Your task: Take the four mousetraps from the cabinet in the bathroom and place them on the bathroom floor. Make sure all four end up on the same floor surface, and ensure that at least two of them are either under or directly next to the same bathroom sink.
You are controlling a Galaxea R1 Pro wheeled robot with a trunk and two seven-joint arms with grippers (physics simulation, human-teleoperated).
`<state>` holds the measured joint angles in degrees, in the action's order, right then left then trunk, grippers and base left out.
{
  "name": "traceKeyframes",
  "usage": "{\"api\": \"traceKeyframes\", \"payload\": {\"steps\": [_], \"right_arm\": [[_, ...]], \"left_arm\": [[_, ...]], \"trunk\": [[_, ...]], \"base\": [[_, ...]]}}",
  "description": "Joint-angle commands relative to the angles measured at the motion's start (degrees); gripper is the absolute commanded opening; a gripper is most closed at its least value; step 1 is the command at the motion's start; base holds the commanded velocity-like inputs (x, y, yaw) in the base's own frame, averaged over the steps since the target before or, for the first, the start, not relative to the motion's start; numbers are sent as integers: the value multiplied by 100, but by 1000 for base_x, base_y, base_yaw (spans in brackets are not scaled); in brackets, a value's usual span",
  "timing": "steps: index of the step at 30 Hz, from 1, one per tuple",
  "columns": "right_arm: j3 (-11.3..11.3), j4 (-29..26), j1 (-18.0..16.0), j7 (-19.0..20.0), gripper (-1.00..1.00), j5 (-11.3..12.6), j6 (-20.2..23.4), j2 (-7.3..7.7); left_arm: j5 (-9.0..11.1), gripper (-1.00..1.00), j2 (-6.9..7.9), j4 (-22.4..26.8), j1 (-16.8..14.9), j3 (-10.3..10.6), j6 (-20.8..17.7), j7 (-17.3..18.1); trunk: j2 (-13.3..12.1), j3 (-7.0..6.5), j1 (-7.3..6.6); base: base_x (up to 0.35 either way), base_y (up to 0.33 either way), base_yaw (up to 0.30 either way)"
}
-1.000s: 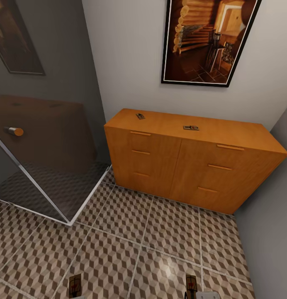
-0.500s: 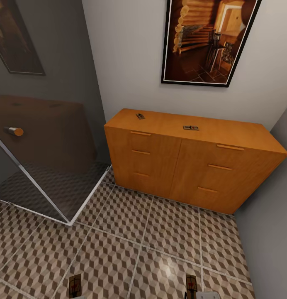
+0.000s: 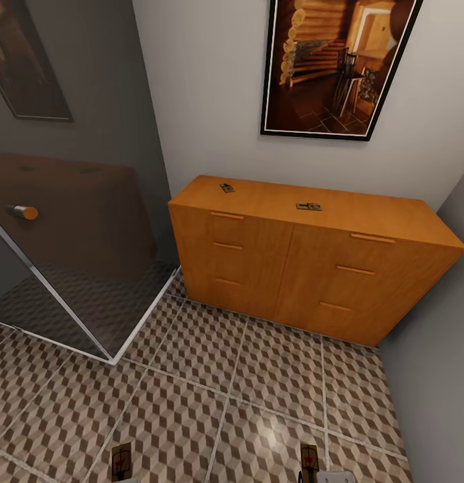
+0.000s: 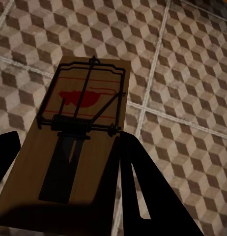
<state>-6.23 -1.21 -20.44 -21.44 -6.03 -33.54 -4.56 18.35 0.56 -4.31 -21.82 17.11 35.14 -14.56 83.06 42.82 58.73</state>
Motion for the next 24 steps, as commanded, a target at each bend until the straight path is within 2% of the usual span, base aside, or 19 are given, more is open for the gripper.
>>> {"api": "traceKeyframes", "payload": {"steps": [1, 24], "right_arm": [[-19, 7, -4, -27, -100, -38, -3, -1], [-19, 7, -4, -27, -100, -39, -3, -1]], "left_arm": [[-3, -100, -3, -18, -7, 47, 20, -46], [-1, -100, -3, -18, -10, 47, 20, -46]], "trunk": [[2, 4, 0], [2, 4, 0]], "base": [[0, 0, 0], [0, 0, 0]]}}
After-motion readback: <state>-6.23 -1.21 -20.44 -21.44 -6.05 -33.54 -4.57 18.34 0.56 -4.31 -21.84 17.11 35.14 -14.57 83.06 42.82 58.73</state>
